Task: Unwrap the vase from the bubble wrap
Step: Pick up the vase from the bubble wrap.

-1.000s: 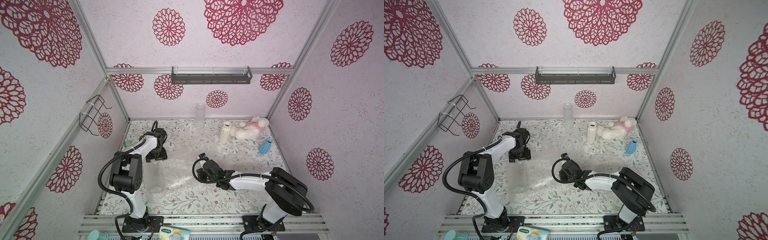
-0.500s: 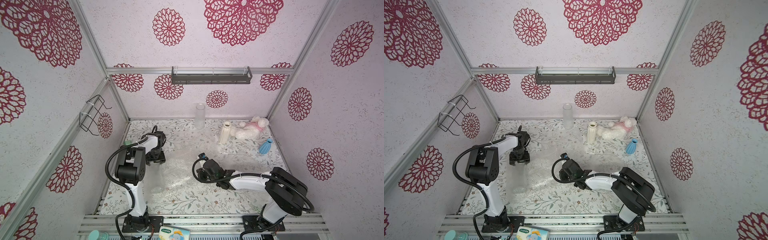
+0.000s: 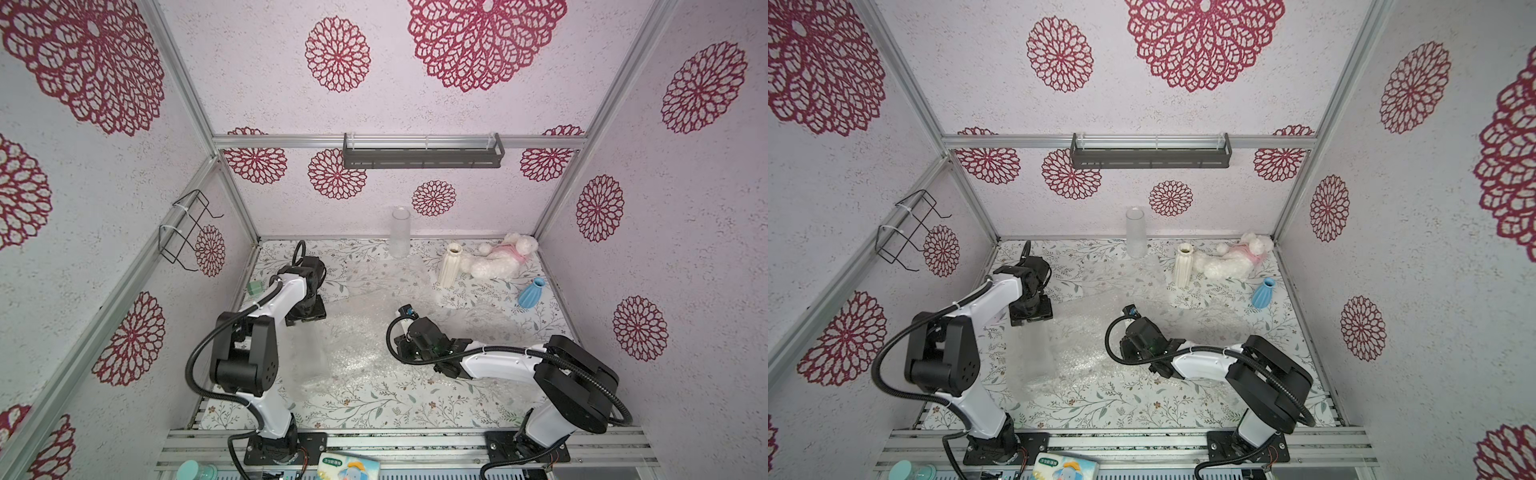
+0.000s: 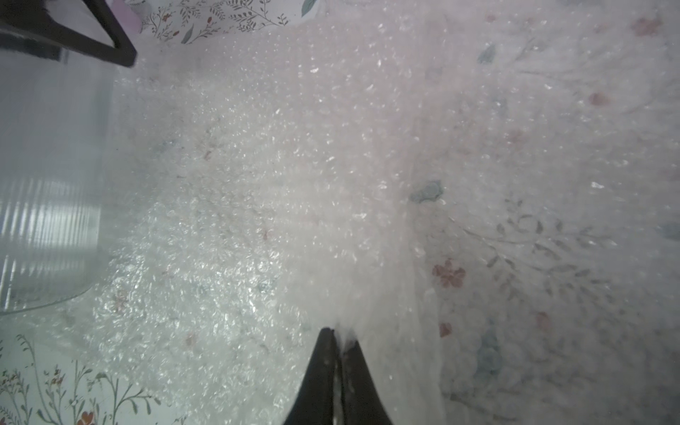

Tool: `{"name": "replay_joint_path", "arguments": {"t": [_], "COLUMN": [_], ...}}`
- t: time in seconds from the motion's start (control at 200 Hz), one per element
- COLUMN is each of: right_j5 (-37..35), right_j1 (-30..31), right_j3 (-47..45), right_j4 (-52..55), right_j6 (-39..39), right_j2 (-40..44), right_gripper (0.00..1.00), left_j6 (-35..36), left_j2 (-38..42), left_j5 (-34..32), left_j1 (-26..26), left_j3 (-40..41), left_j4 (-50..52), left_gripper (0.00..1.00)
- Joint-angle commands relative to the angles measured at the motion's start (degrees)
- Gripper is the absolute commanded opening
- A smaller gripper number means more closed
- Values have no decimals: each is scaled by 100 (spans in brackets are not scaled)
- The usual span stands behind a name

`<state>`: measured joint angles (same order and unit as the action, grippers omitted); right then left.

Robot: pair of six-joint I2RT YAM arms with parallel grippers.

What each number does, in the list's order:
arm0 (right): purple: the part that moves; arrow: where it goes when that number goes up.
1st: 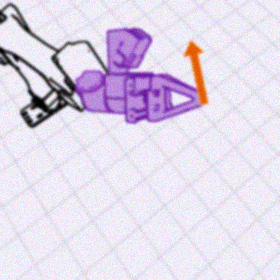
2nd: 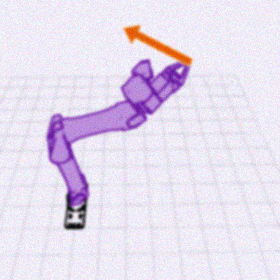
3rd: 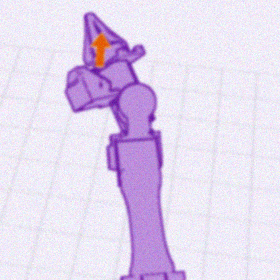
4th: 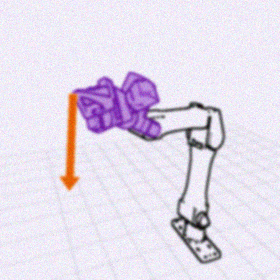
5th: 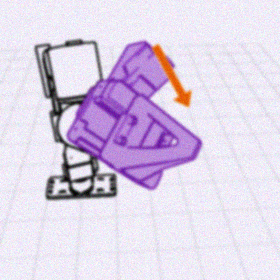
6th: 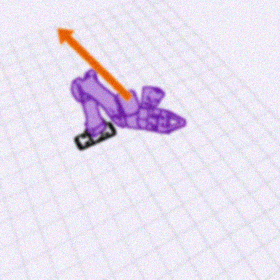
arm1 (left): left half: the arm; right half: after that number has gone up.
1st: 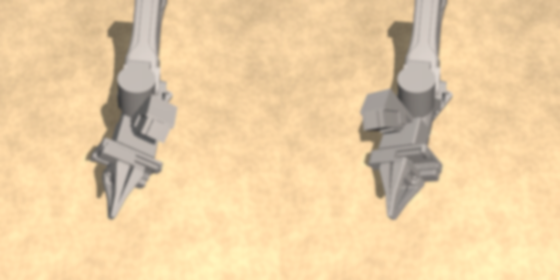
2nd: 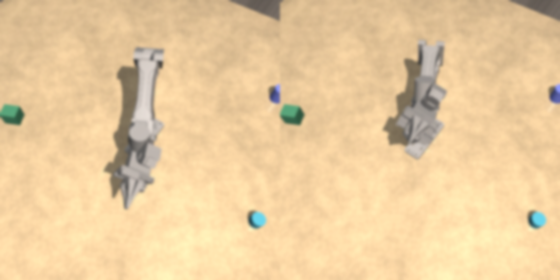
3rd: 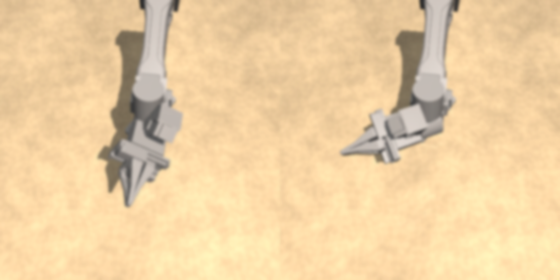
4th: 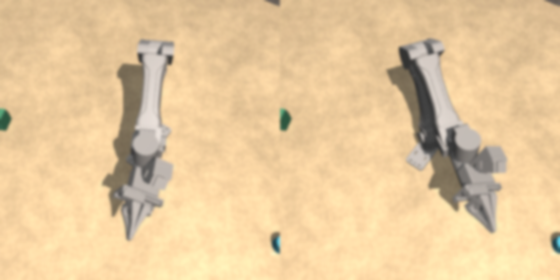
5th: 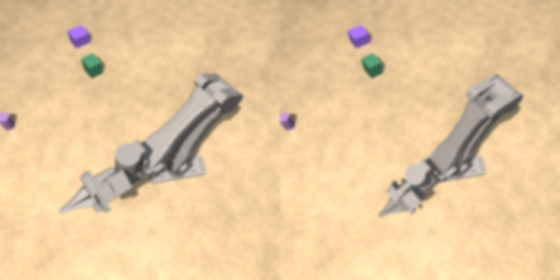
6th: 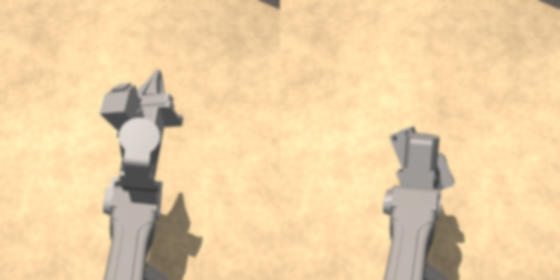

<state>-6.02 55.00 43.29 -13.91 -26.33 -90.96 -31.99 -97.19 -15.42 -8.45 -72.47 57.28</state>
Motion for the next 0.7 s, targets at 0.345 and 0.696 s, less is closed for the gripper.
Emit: {"name": "replay_joint_path", "arguments": {"t": [0.345,0.696], "right_j5": [-409,-522], "right_j1": [-40,-41], "right_j3": [-299,-462], "right_j4": [-25,-128], "right_j6": [179,311], "right_j2": [651,768], "right_gripper": [10,11], "left_j6": [-883,-954], "left_j2": [2957,3988], "left_j5": [-488,-769], "left_j1": [-612,-1058], "left_j3": [1172,1297], "left_j4": [-472,-221], "left_gripper": [63,62]}}
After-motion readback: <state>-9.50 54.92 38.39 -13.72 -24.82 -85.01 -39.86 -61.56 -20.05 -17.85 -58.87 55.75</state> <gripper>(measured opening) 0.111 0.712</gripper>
